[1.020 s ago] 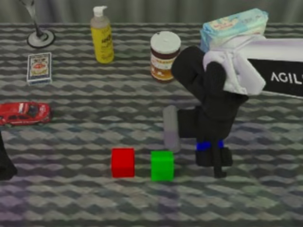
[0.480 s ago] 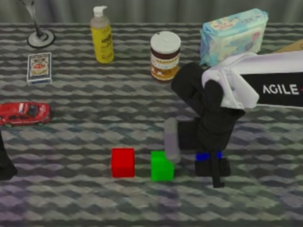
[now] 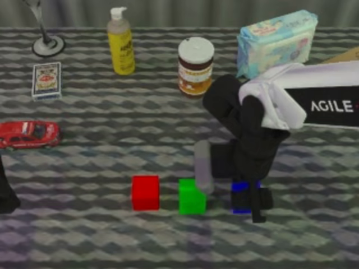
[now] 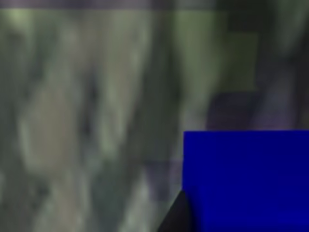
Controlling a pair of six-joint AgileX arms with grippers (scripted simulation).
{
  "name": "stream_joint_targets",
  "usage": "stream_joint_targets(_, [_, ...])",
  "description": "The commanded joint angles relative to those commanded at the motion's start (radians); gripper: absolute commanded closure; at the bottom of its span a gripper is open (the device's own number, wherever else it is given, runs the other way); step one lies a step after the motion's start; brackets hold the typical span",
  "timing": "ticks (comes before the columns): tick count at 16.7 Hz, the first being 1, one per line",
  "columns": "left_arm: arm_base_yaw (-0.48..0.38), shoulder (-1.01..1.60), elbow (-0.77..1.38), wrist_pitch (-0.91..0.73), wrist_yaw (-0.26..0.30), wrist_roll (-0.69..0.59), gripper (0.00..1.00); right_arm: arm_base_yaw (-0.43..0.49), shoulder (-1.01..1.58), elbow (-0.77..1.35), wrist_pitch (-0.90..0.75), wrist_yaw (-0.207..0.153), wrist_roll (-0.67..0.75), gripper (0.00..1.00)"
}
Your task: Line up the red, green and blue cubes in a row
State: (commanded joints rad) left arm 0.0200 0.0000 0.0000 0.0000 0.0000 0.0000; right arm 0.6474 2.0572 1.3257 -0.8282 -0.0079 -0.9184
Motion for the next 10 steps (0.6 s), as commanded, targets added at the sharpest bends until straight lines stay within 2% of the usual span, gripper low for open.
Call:
stream_joint_targets(4, [0.000,0.000,0.000,0.000,0.000,0.000,0.00,0.000,0.000,0.000,0.000,0.000,0.000,0.02])
stream_joint_targets(10, [0.000,0.000,0.000,0.000,0.000,0.000,0.00,0.000,0.000,0.000,0.000,0.000,0.000,0.00])
